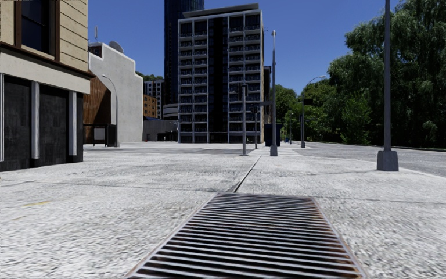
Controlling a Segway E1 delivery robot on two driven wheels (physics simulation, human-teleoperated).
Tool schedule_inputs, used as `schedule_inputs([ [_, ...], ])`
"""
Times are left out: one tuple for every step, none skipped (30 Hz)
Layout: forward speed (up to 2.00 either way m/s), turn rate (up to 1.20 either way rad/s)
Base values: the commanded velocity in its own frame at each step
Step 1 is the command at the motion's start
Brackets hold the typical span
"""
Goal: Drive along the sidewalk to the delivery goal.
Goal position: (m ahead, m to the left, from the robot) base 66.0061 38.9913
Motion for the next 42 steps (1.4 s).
schedule_inputs([
  [2.00,0.00],
  [2.00,0.00],
  [2.00,0.00],
  [2.00,0.00],
  [2.00,0.00],
  [2.00,0.00],
  [2.00,0.00],
  [2.00,0.00],
  [2.00,0.00],
  [2.00,0.00],
  [2.00,0.00],
  [2.00,0.00],
  [2.00,0.00],
  [2.00,0.00],
  [2.00,0.00],
  [2.00,0.00],
  [2.00,0.00],
  [2.00,0.00],
  [2.00,0.00],
  [2.00,0.00],
  [2.00,0.00],
  [2.00,0.00],
  [2.00,0.00],
  [2.00,0.00],
  [2.00,0.00],
  [2.00,0.00],
  [2.00,0.00],
  [2.00,0.00],
  [2.00,0.00],
  [2.00,0.00],
  [2.00,0.00],
  [2.00,0.00],
  [2.00,0.00],
  [2.00,0.00],
  [2.00,0.00],
  [2.00,0.00],
  [2.00,0.00],
  [2.00,0.00],
  [2.00,0.00],
  [2.00,0.00],
  [2.00,0.00],
  [2.00,0.00],
])
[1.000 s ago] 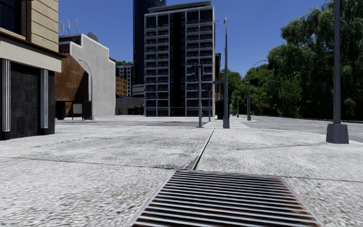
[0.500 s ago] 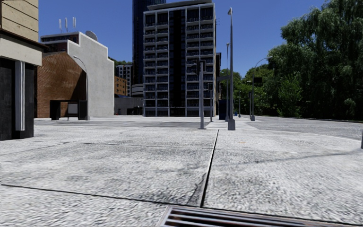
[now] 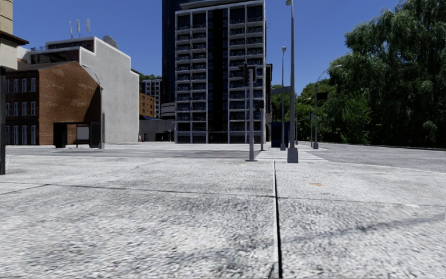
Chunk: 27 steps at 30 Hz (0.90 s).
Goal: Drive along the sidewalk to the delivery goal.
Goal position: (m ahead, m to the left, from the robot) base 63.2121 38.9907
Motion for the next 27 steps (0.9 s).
schedule_inputs([
  [2.00,0.00],
  [2.00,0.00],
  [2.00,0.00],
  [2.00,0.00],
  [2.00,0.00],
  [2.00,0.00],
  [2.00,0.00],
  [2.00,0.00],
  [2.00,0.00],
  [2.00,0.00],
  [2.00,0.00],
  [2.00,0.00],
  [2.00,0.00],
  [2.00,0.00],
  [2.00,0.00],
  [2.00,0.00],
  [2.00,0.00],
  [2.00,0.00],
  [2.00,0.00],
  [2.00,0.00],
  [2.00,0.00],
  [2.00,0.00],
  [2.00,0.00],
  [2.00,0.00],
  [2.00,0.00],
  [2.00,0.00],
  [2.00,0.00],
])
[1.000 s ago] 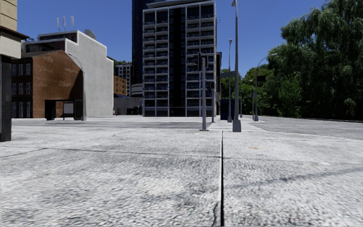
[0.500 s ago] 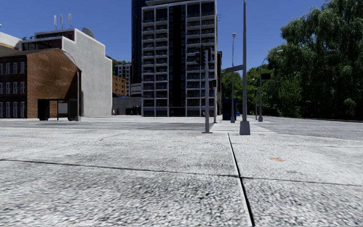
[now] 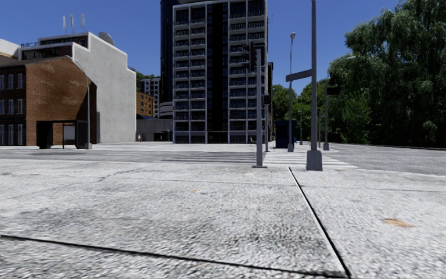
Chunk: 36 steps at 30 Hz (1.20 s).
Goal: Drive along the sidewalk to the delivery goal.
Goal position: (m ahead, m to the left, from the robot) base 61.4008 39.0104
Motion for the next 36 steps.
schedule_inputs([
  [2.00,0.00],
  [2.00,0.00],
  [2.00,0.00],
  [2.00,0.00],
  [2.00,0.00],
  [2.00,0.00],
  [2.00,0.00],
  [2.00,0.00],
  [2.00,0.00],
  [2.00,0.00],
  [2.00,0.00],
  [2.00,0.00],
  [2.00,0.00],
  [2.00,0.00],
  [2.00,0.00],
  [2.00,0.00],
  [2.00,0.00],
  [2.00,0.00],
  [2.00,0.00],
  [2.00,0.00],
  [2.00,0.00],
  [2.00,0.00],
  [2.00,0.00],
  [2.00,0.00],
  [2.00,0.00],
  [2.00,0.00],
  [2.00,0.00],
  [2.00,0.00],
  [2.00,0.00],
  [2.00,0.00],
  [2.00,0.00],
  [2.00,0.00],
  [2.00,0.00],
  [2.00,0.00],
  [2.00,0.00],
  [2.00,0.00],
])
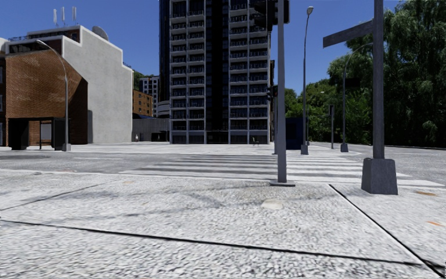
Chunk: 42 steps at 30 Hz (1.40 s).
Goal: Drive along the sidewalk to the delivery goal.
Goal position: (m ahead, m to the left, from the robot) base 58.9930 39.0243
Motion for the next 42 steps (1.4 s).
schedule_inputs([
  [2.00,0.00],
  [2.00,0.00],
  [2.00,0.00],
  [2.00,0.00],
  [2.00,0.00],
  [2.00,0.00],
  [2.00,0.00],
  [2.00,0.00],
  [2.00,0.00],
  [2.00,0.00],
  [2.00,0.00],
  [2.00,0.00],
  [2.00,0.00],
  [2.00,0.00],
  [2.00,0.00],
  [2.00,0.00],
  [2.00,0.00],
  [2.00,0.00],
  [2.00,0.00],
  [2.00,0.00],
  [2.00,0.00],
  [2.00,0.00],
  [2.00,0.00],
  [2.00,0.00],
  [2.00,0.00],
  [2.00,0.00],
  [2.00,0.00],
  [2.00,0.00],
  [2.00,0.00],
  [2.00,0.00],
  [2.00,0.00],
  [2.00,0.00],
  [2.00,0.00],
  [2.00,0.00],
  [2.00,0.00],
  [2.00,0.00],
  [2.00,0.00],
  [2.00,0.00],
  [2.00,0.00],
  [2.00,0.00],
  [2.00,0.00],
  [2.00,0.00],
])
